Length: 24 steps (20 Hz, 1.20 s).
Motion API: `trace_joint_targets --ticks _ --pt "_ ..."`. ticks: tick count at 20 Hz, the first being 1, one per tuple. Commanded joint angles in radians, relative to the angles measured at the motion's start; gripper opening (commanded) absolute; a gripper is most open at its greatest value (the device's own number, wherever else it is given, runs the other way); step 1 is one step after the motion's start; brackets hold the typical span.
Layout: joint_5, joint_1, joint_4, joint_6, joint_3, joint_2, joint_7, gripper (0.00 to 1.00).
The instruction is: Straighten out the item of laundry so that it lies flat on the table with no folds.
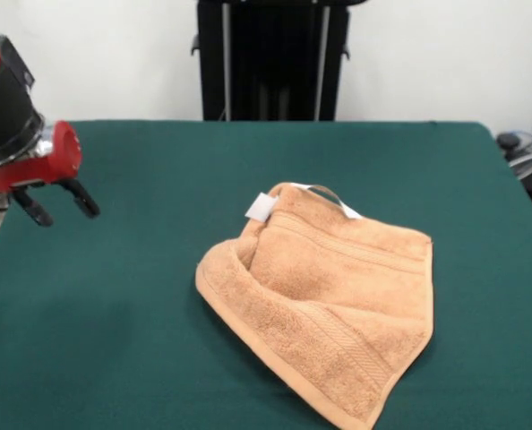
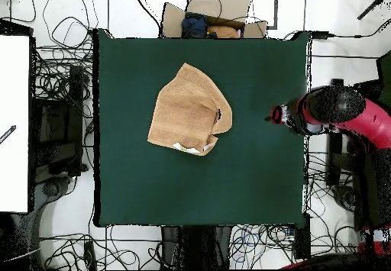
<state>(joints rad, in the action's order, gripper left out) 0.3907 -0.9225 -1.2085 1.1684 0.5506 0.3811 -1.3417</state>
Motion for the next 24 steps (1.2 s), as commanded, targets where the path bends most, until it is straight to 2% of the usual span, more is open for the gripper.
trace_joint_targets --ticks 1,10,11,12,24 --pt "-0.022 0.019 -0.033 -0.051 0.066 -0.086 0.131 1.0" --pt "-0.044 0.018 -0.033 -0.062 0.078 -0.109 0.115 1.0" --pt "-0.044 0.05 0.03 -0.05 0.079 -0.161 0.113 1.0" --pt "-0.047 0.057 0.046 -0.046 0.084 -0.172 0.115 1.0" --pt "-0.099 0.045 0.031 -0.067 0.119 -0.195 0.107 1.0"
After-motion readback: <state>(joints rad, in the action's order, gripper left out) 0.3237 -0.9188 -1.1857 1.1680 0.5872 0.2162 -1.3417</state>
